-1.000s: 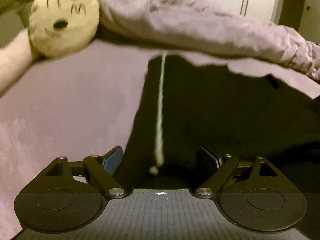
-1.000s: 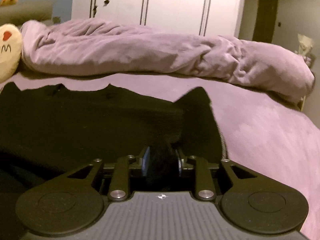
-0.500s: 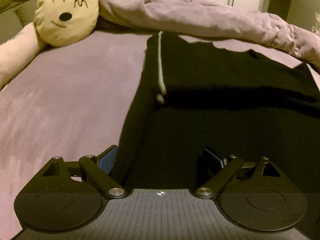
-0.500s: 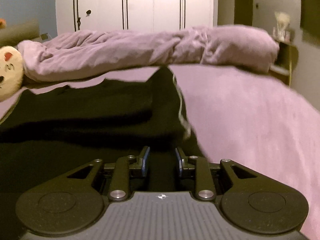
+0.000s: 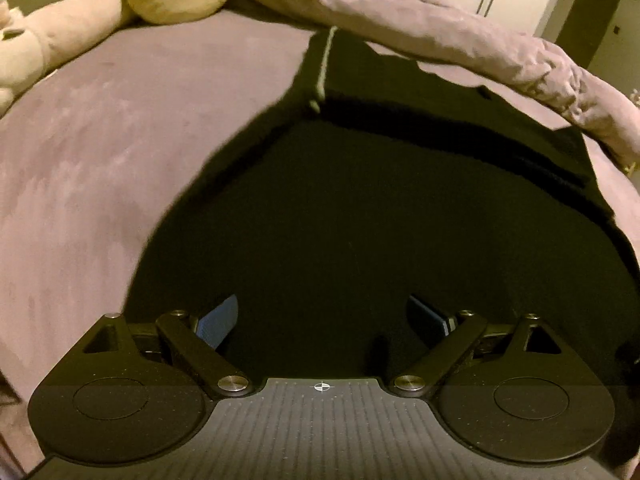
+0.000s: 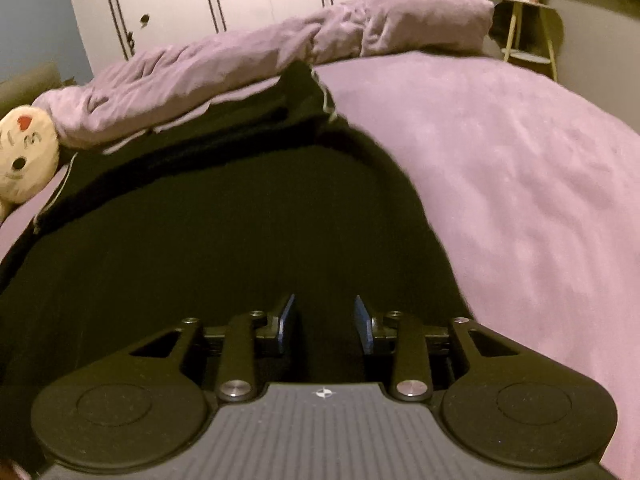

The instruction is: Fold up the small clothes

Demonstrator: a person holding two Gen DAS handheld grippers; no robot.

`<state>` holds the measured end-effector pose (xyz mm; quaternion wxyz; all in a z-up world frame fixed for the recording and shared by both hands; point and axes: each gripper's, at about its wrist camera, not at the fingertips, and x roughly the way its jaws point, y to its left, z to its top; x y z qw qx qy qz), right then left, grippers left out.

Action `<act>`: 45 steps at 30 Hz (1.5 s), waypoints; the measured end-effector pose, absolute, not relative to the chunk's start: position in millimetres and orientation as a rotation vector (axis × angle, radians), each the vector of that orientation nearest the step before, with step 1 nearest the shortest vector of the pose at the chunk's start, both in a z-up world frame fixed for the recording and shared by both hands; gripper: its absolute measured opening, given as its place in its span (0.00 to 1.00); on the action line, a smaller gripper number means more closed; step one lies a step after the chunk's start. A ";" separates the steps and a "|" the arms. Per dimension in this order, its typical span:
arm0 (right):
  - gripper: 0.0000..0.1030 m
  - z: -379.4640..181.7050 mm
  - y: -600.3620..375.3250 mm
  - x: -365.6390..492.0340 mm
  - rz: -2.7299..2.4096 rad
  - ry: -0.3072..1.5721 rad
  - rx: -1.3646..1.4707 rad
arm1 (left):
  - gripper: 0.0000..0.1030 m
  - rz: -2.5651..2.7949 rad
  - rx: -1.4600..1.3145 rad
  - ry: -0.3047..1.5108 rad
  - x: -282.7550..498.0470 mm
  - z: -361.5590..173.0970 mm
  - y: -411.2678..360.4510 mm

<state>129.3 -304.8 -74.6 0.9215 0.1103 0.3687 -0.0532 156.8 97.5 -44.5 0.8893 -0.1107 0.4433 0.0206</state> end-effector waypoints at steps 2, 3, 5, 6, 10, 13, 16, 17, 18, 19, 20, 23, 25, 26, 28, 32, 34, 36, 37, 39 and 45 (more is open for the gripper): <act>0.31 -77.9 -301.7 114.8 -0.100 0.760 0.204 | 0.93 0.038 -0.218 0.918 144.7 -43.5 89.4; 0.31 -78.1 -300.5 109.5 -0.098 0.760 0.196 | 0.93 0.038 -0.213 0.917 138.9 -42.7 86.1; 0.31 -77.4 -301.0 99.6 -0.100 0.763 0.194 | 0.93 0.033 -0.214 0.915 130.1 -41.5 80.9; 0.31 -77.1 -302.2 95.3 -0.101 0.765 0.203 | 0.93 0.031 -0.217 0.913 125.3 -41.0 78.8; 0.31 -77.4 -303.3 80.8 -0.097 0.760 0.215 | 0.93 0.033 -0.215 0.912 113.6 -40.8 71.7; 0.32 -78.0 -301.9 70.2 -0.090 0.758 0.196 | 0.93 0.032 -0.212 0.911 107.9 -39.8 69.0; 0.32 -77.3 -302.4 65.5 -0.089 0.756 0.197 | 0.93 0.035 -0.202 0.912 106.1 -38.9 67.0; 0.32 -76.5 -303.2 64.7 -0.090 0.755 0.206 | 0.93 0.037 -0.198 0.911 105.1 -38.7 66.8; 0.33 -75.3 -304.2 63.3 -0.091 0.754 0.215 | 0.93 0.039 -0.193 0.910 105.2 -38.2 67.4; 0.34 -74.0 -305.2 62.5 -0.093 0.752 0.223 | 0.93 0.043 -0.191 0.909 104.1 -38.2 67.3; 0.36 -72.8 -307.0 62.2 -0.095 0.750 0.229 | 0.93 0.048 -0.190 0.908 103.6 -38.0 68.5; 0.44 -67.2 -314.7 59.3 -0.110 0.743 0.241 | 0.93 0.073 -0.210 0.900 101.5 -35.9 81.4; 0.46 -62.0 -323.1 55.8 -0.120 0.729 0.250 | 0.93 0.102 -0.236 0.892 99.8 -33.1 96.4; 0.48 -59.4 -327.7 53.9 -0.125 0.722 0.258 | 0.93 0.117 -0.249 0.886 98.6 -31.6 105.0; 0.52 -56.2 -337.1 50.5 -0.130 0.708 0.276 | 0.93 0.138 -0.264 0.873 97.0 -29.3 121.3; 0.56 -57.0 -352.7 48.0 -0.162 0.717 0.271 | 0.93 0.166 -0.271 0.865 91.5 -30.4 146.9; 0.57 -60.3 -359.3 48.0 -0.157 0.737 0.272 | 0.93 0.145 -0.276 0.866 89.7 -31.8 155.9; 0.57 -64.8 -362.9 49.1 -0.125 0.767 0.270 | 0.93 0.124 -0.266 0.877 89.5 -34.8 163.2; 0.57 -66.6 -363.9 49.3 -0.105 0.778 0.273 | 0.93 0.122 -0.260 0.881 89.9 -36.5 165.2; 0.57 -69.9 -366.0 49.3 -0.065 0.792 0.295 | 0.93 0.116 -0.267 0.883 90.2 -39.4 171.5; 0.52 -73.4 -366.5 55.9 0.012 0.808 0.325 | 0.93 0.002 -0.403 0.958 92.8 -56.8 185.2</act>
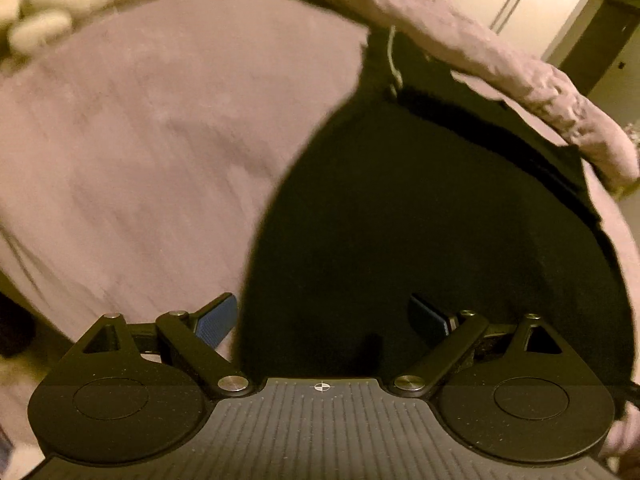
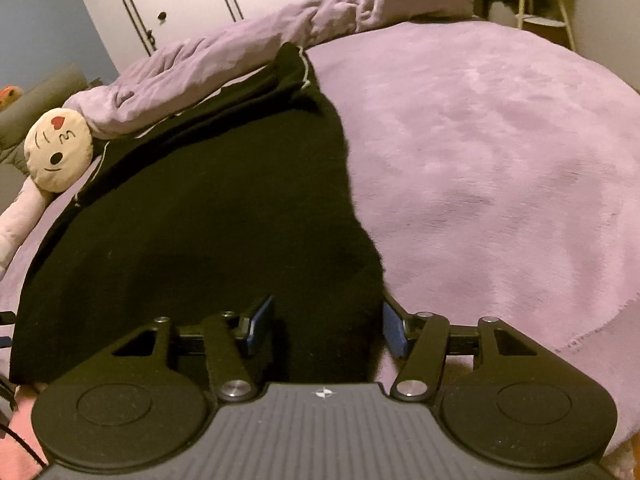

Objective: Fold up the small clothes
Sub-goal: 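Grasp the black sweater hem with both grippers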

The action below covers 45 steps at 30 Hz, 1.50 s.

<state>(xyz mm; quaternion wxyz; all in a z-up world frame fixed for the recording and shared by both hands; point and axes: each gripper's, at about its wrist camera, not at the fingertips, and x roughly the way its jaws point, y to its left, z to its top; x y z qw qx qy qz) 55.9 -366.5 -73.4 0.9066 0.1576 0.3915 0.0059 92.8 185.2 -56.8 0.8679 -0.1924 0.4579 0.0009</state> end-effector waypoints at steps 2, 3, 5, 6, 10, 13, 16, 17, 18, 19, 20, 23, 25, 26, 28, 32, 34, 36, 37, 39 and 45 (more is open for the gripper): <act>0.44 -73.8 -365.8 59.1 0.024 0.817 0.329 | 0.88 -0.019 -0.428 0.995 92.9 -65.5 185.0; 0.37 -73.6 -365.5 60.2 0.035 0.823 0.325 | 0.84 -0.024 -0.431 1.009 92.8 -69.7 185.0; 0.29 -73.2 -366.2 60.2 0.058 0.829 0.316 | 0.80 -0.036 -0.428 1.010 91.0 -73.3 185.7; 0.25 -72.8 -366.7 60.2 0.073 0.835 0.314 | 0.74 -0.045 -0.423 1.006 89.9 -73.1 186.1; 0.24 -71.6 -369.4 60.9 0.102 0.856 0.289 | 0.56 -0.072 -0.440 1.003 87.0 -72.2 194.2; 0.25 -70.6 -374.1 64.3 0.093 0.859 0.296 | 0.64 -0.074 -0.452 0.997 85.9 -73.0 198.5; 0.31 -69.2 -379.9 67.4 0.087 0.841 0.325 | 0.76 -0.097 -0.470 0.994 85.4 -74.2 194.7; 0.32 -68.9 -381.3 69.1 0.091 0.835 0.331 | 0.76 -0.101 -0.463 0.998 86.4 -74.2 191.7; 0.32 -69.0 -382.1 71.4 0.099 0.832 0.336 | 0.76 -0.098 -0.446 1.000 87.7 -73.9 188.7; 0.32 -69.6 -383.4 74.8 0.106 0.834 0.339 | 0.76 -0.097 -0.432 1.002 88.7 -73.7 186.4; 0.32 -70.7 -384.2 77.1 0.115 0.838 0.346 | 0.72 -0.097 -0.423 1.001 89.4 -73.0 184.4; 0.32 -75.2 -386.6 80.9 0.166 0.867 0.387 | 0.47 -0.085 -0.421 0.997 89.1 -70.1 184.4; 0.28 -76.7 -384.9 78.6 0.197 0.881 0.377 | 0.29 -0.087 -0.446 0.990 87.5 -68.8 189.4; 0.28 -77.6 -382.8 77.5 0.206 0.893 0.360 | 0.22 -0.089 -0.463 0.988 86.9 -68.2 191.7; 0.28 -79.3 -380.2 73.7 0.221 0.905 0.329 | 0.22 -0.099 -0.495 0.985 86.5 -68.2 195.5; 0.29 -77.8 -378.8 69.5 0.235 0.926 0.331 | 0.46 -0.105 -0.505 1.022 90.5 -75.8 194.4; 0.29 -76.5 -377.0 69.5 0.244 0.937 0.316 | 0.54 -0.124 -0.500 1.023 90.8 -76.4 191.6; 0.29 -76.2 -375.6 70.0 0.248 0.946 0.310 | 0.56 -0.131 -0.478 1.031 93.3 -76.9 186.9; 0.29 -76.1 -374.4 71.7 0.249 0.950 0.310 | 0.54 -0.131 -0.465 1.033 93.5 -76.7 184.3; 0.30 -75.4 -373.3 72.2 0.253 0.952 0.306 | 0.33 -0.125 -0.425 1.041 94.6 -75.6 180.7; 0.12 -67.7 -380.0 76.6 0.301 0.953 0.383 | 0.14 -0.198 -0.369 1.013 90.6 -49.2 179.6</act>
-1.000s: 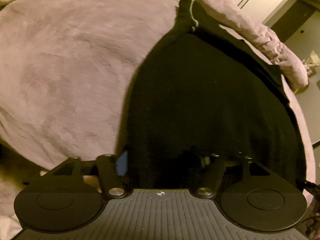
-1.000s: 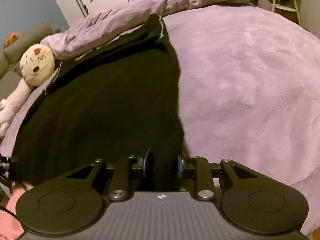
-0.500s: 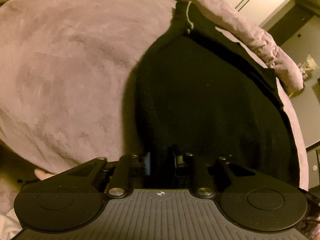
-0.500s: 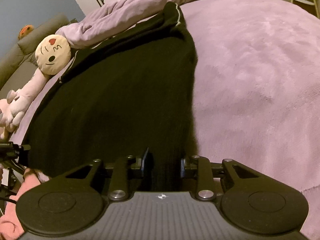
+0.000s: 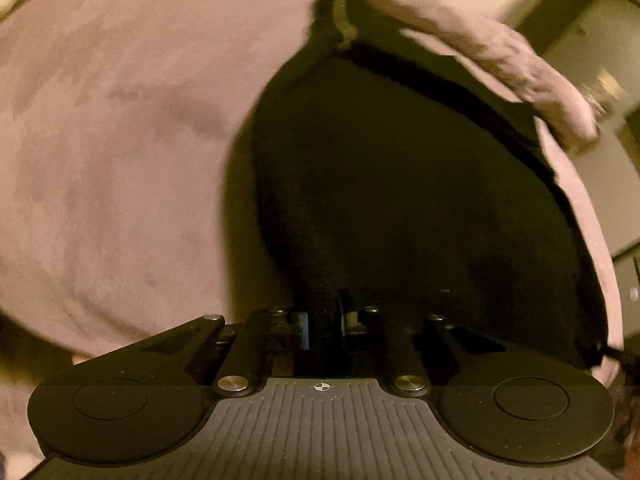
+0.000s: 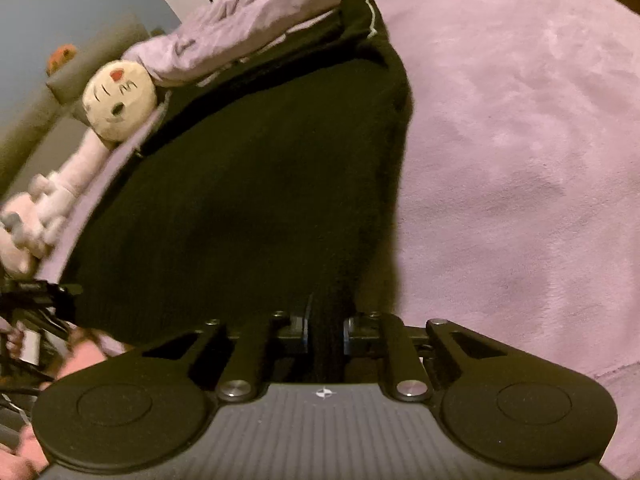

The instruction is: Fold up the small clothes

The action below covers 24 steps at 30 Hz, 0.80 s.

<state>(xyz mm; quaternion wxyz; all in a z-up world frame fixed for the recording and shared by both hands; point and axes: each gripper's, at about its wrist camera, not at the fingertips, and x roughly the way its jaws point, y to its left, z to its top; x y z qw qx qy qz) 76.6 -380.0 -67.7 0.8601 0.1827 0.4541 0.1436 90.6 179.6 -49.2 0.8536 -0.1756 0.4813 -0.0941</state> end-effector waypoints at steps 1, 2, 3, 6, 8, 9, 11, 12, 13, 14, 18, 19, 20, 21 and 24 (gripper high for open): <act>0.11 -64.6 -380.8 77.2 0.314 0.943 0.401 | 0.14 -0.231 -0.358 0.990 90.4 -38.5 177.3; 0.11 -59.6 -382.3 78.5 0.331 0.928 0.428 | 0.14 -0.266 -0.378 0.964 91.2 -28.1 177.4; 0.11 -55.3 -383.0 80.4 0.345 0.911 0.456 | 0.14 -0.292 -0.412 0.936 93.1 -18.9 178.8; 0.11 -41.4 -386.1 90.9 0.384 0.849 0.549 | 0.14 -0.343 -0.515 0.832 104.9 11.5 185.5; 0.11 -32.7 -386.9 102.3 0.403 0.805 0.603 | 0.10 -0.351 -0.579 0.768 115.3 26.6 189.9; 0.11 -28.6 -386.9 108.6 0.406 0.783 0.625 | 0.10 -0.354 -0.615 0.735 122.1 33.3 194.0; 0.10 -19.8 -385.2 123.4 0.408 0.747 0.651 | 0.10 -0.341 -0.650 0.709 137.6 43.1 196.6; 0.10 -15.6 -384.3 131.0 0.407 0.729 0.659 | 0.10 -0.330 -0.645 0.701 143.8 45.7 196.8; 0.10 -11.4 -383.5 139.0 0.404 0.711 0.660 | 0.10 -0.320 -0.641 0.693 151.4 48.0 196.7; 0.10 -7.0 -382.4 147.3 0.396 0.692 0.654 | 0.10 -0.315 -0.642 0.690 159.7 48.8 196.6; 0.10 4.4 -381.3 181.6 0.349 0.648 0.646 | 0.10 -0.278 -0.674 0.700 191.1 43.6 197.3; 0.10 5.4 -383.1 190.0 0.336 0.642 0.649 | 0.10 -0.270 -0.682 0.701 198.6 43.1 200.5; 0.10 6.2 -384.6 199.8 0.319 0.636 0.653 | 0.10 -0.261 -0.692 0.700 205.8 42.5 203.2; 0.10 6.7 -385.8 210.0 0.302 0.630 0.655 | 0.10 -0.250 -0.703 0.697 213.9 42.2 206.0; 0.10 7.6 -387.4 237.9 0.251 0.610 0.651 | 0.10 -0.208 -0.713 0.684 240.9 42.5 217.2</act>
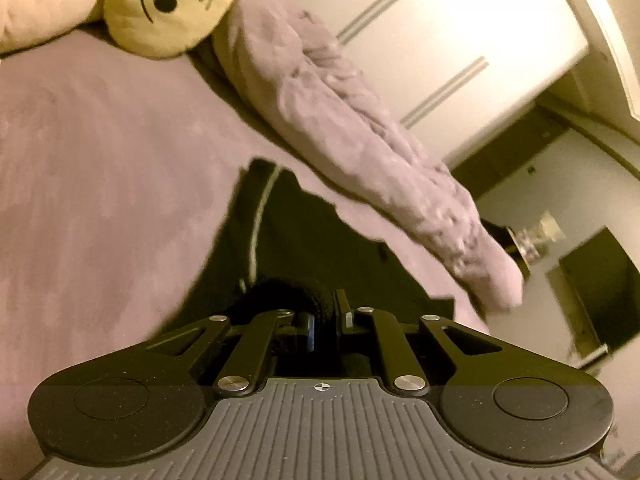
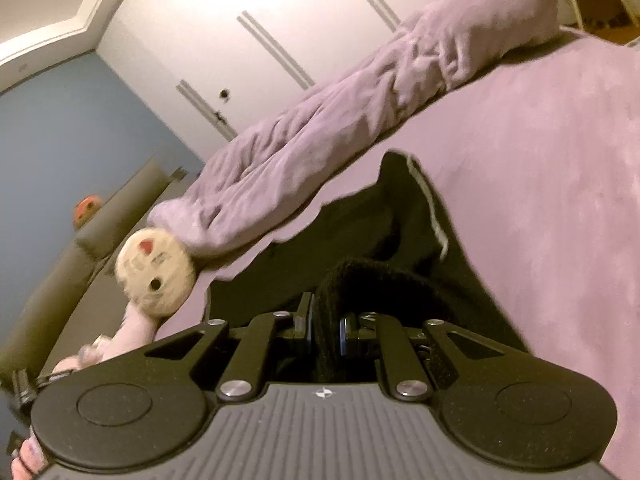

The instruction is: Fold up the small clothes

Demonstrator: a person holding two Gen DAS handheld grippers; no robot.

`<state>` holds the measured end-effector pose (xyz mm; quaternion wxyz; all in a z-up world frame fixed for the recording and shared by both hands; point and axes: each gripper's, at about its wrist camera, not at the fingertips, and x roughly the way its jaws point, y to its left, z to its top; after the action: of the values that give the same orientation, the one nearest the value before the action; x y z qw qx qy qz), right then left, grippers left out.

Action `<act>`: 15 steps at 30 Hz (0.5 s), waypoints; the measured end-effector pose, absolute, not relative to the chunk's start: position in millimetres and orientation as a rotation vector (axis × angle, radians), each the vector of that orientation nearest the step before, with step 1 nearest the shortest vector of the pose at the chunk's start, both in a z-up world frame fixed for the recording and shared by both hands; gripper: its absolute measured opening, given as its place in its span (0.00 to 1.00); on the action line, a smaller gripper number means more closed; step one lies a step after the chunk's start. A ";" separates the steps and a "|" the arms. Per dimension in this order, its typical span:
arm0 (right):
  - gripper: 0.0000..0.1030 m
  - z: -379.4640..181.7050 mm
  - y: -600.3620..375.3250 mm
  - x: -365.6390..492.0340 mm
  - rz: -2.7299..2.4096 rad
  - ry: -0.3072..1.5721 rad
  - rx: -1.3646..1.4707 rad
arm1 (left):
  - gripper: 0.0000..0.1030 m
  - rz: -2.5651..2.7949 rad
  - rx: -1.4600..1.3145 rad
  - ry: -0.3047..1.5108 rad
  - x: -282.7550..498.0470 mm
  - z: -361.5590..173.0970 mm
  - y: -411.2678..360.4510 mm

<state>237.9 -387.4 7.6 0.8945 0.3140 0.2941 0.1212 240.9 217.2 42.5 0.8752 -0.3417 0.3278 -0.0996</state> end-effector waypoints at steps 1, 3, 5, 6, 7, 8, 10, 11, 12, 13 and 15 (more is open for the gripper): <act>0.10 7.3 -388.5 248.7 0.229 0.604 0.650 | 0.10 -0.193 -0.712 0.681 250.0 43.1 219.7; 0.10 5.5 -389.7 269.4 0.177 0.595 0.639 | 0.10 -0.163 -0.711 0.672 269.6 43.0 223.6; 0.10 3.1 -389.3 288.2 0.121 0.587 0.614 | 0.10 -0.132 -0.702 0.671 290.6 41.9 224.9; 0.10 3.0 -388.1 297.1 0.104 0.583 0.601 | 0.10 -0.122 -0.690 0.673 300.9 40.6 224.5; 0.10 2.2 -387.2 306.9 0.091 0.578 0.590 | 0.10 -0.114 -0.679 0.679 309.7 38.7 222.7; 0.10 1.7 -386.2 316.7 0.079 0.574 0.578 | 0.10 -0.101 -0.666 0.687 319.6 36.1 220.6; 0.10 -1.6 -382.0 337.4 0.066 0.582 0.558 | 0.10 -0.080 -0.659 0.703 336.0 28.3 218.3; 0.10 -4.5 -379.1 347.9 0.055 0.593 0.543 | 0.10 -0.063 -0.660 0.715 343.4 23.4 218.9; 0.10 -7.5 -375.0 355.4 0.041 0.601 0.509 | 0.10 -0.041 -0.657 0.727 351.5 17.0 218.3; 0.10 -10.6 -371.2 362.0 0.029 0.608 0.481 | 0.10 -0.024 -0.653 0.738 356.8 10.5 218.5; 0.10 -18.6 -369.8 373.7 0.019 0.618 0.493 | 0.10 0.007 -0.643 0.773 367.8 -2.5 218.1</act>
<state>373.7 -369.8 -18.6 0.9228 0.2400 0.3012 0.0092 367.8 218.0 -2.5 0.8762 -0.3083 0.3705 0.0034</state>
